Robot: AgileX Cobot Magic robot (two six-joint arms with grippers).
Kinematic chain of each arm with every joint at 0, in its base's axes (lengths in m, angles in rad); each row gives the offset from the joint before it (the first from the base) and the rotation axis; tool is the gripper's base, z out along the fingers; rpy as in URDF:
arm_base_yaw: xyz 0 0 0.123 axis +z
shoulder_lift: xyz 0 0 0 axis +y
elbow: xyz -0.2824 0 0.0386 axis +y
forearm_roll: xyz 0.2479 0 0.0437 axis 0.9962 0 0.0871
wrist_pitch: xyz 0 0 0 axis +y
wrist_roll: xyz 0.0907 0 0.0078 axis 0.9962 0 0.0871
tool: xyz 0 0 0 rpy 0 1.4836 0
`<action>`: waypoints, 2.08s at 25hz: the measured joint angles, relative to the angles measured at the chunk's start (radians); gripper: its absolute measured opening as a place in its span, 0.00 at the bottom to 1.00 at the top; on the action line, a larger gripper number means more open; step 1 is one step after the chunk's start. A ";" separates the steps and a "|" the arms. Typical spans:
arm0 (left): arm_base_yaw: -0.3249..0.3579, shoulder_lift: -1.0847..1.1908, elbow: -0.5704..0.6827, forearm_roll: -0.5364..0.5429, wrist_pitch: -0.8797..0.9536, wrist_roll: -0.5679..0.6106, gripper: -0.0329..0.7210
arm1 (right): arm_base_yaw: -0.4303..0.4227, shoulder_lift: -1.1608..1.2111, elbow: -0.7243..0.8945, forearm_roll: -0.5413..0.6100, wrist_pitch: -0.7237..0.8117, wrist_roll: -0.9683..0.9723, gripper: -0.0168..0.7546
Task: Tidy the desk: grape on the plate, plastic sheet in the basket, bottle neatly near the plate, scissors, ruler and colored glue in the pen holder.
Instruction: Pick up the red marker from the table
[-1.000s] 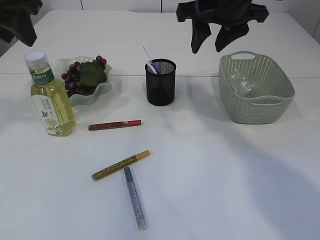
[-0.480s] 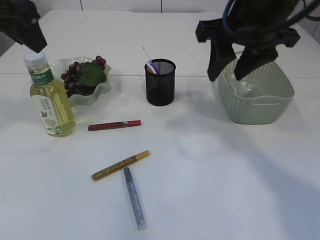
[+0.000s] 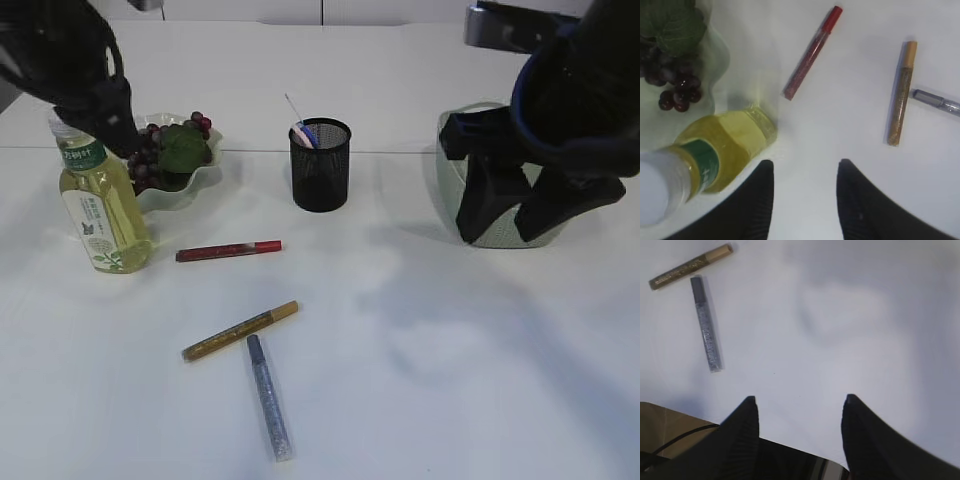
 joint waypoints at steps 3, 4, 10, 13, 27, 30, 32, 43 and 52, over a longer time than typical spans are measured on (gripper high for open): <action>-0.018 0.055 -0.048 -0.002 0.000 0.066 0.45 | 0.000 -0.024 0.000 0.014 0.000 0.000 0.57; -0.023 0.070 -0.068 -0.002 0.000 0.094 0.45 | 0.000 -0.025 0.000 0.014 0.000 0.000 0.57; -0.054 0.158 -0.140 -0.002 -0.023 0.187 0.45 | 0.000 -0.026 0.002 0.031 0.000 -0.036 0.57; -0.060 0.193 -0.147 -0.002 -0.031 0.224 0.45 | 0.000 -0.026 0.002 0.040 0.000 -0.062 0.57; -0.060 0.408 -0.147 -0.026 -0.092 0.360 0.45 | 0.000 -0.026 0.002 0.044 0.000 -0.112 0.57; -0.060 0.444 -0.149 -0.049 -0.124 0.379 0.45 | 0.000 -0.026 0.002 0.044 0.000 -0.116 0.57; -0.060 0.470 -0.168 -0.059 -0.128 0.385 0.45 | 0.000 -0.026 0.002 0.044 0.000 -0.118 0.57; -0.060 0.512 -0.224 -0.070 -0.185 0.390 0.45 | 0.000 -0.026 0.002 0.006 0.000 -0.122 0.57; -0.051 0.546 -0.224 -0.115 -0.190 0.464 0.45 | 0.000 -0.026 0.002 0.006 0.000 -0.122 0.57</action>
